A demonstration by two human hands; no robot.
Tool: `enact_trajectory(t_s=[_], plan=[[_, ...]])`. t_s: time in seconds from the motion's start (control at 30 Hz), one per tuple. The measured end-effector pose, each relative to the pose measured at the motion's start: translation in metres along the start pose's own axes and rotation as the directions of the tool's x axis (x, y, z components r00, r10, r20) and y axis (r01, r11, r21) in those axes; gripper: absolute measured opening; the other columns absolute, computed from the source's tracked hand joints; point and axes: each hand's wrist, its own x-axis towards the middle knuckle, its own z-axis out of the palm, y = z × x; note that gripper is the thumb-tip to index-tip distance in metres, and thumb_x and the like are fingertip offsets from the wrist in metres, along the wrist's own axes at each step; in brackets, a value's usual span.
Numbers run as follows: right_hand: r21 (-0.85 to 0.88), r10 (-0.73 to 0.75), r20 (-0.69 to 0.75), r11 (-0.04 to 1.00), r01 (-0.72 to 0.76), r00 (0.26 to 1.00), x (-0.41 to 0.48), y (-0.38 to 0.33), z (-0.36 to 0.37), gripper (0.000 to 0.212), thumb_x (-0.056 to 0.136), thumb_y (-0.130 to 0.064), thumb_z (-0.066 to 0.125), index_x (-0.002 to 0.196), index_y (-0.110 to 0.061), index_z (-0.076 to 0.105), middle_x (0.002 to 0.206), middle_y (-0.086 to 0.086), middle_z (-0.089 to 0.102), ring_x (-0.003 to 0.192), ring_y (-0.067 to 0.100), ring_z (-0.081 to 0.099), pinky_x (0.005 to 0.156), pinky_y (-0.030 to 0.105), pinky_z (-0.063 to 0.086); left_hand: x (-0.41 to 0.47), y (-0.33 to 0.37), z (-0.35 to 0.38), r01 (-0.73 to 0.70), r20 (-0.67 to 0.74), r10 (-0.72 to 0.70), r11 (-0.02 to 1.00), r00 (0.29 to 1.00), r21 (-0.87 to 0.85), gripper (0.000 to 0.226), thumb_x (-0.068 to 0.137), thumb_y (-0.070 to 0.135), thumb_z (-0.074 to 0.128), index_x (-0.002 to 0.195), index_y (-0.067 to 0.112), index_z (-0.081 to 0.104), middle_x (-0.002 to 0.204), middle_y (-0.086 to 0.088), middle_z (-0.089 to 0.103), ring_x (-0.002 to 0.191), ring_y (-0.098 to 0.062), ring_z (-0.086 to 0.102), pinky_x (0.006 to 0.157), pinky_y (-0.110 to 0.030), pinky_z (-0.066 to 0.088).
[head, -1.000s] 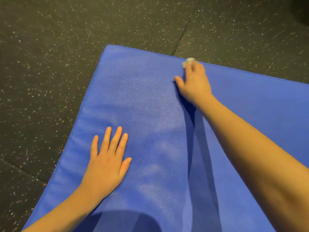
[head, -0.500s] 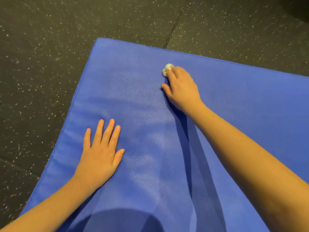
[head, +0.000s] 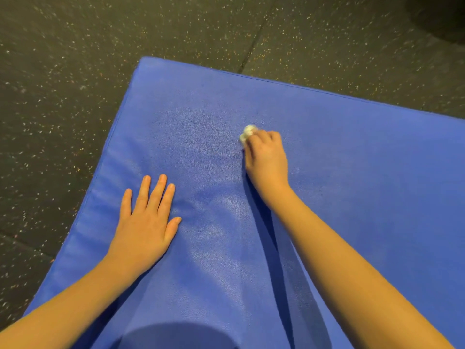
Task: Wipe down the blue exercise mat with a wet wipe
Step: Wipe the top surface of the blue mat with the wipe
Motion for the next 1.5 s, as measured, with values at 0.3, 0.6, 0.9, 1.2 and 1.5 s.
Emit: enact_trajectory(t_s=[0.3,0.6,0.9,1.2,1.5], plan=[[0.037,0.168,0.093,0.984,-0.172,0.981,-0.008,-0.010,-0.012,0.013,0.090,-0.004,0.055,0.102,-0.006,0.061,0.090,0.011,0.062,0.086,0.034,0.051,0.056,0.036,0.039,0.000,0.001,-0.001,0.014,0.007,-0.014,1.000,1.000,-0.010,0.067,0.092,0.044,0.028,0.141,0.001,0.044,0.150,-0.016,0.037,0.139,-0.039,0.029,0.103,-0.062,0.031],[0.023,-0.094,-0.007,0.995,0.094,0.996,-0.028,0.000,-0.014,0.007,0.075,-0.003,0.067,0.070,-0.008,0.066,0.072,0.006,0.061,0.070,0.031,0.054,0.054,0.036,0.044,-0.005,0.002,0.001,0.015,-0.014,-0.015,0.999,1.000,-0.043,0.068,0.097,0.047,0.018,0.141,0.001,0.044,0.150,-0.016,0.038,0.138,-0.038,0.029,0.105,-0.059,0.026],[0.213,-0.275,0.161,0.947,0.239,0.948,-0.074,-0.028,-0.014,0.009,0.072,-0.001,0.074,0.076,-0.006,0.068,0.080,0.008,0.063,0.072,0.032,0.054,0.056,0.037,0.047,-0.024,0.010,0.006,0.035,-0.009,-0.036,0.995,0.999,-0.092,0.068,0.098,0.048,0.018,0.141,0.002,0.042,0.151,-0.015,0.037,0.140,-0.035,0.027,0.106,-0.058,0.026],[0.267,-0.187,0.109,0.952,0.153,0.976,-0.108,-0.058,-0.014,0.015,0.071,-0.001,0.077,0.072,-0.009,0.065,0.075,0.008,0.058,0.064,0.029,0.052,0.053,0.031,0.041,-0.038,0.015,-0.002,0.076,-0.051,-0.083,0.989,0.995,-0.127,0.066,0.090,0.046,0.030,0.133,0.001,0.052,0.143,-0.018,0.045,0.134,-0.034,0.034,0.104,-0.057,0.027],[0.223,0.058,-0.015,0.973,-0.053,0.998,-0.103,-0.058,-0.019,0.013,0.069,-0.002,0.073,0.067,-0.012,0.065,0.068,0.006,0.056,0.061,0.028,0.050,0.055,0.030,0.040,-0.054,0.009,0.005,0.017,0.024,-0.014,0.988,1.000,-0.153,0.075,0.097,0.057,0.012,0.143,0.007,0.043,0.153,-0.010,0.034,0.142,-0.024,0.021,0.110,-0.048,0.020]])
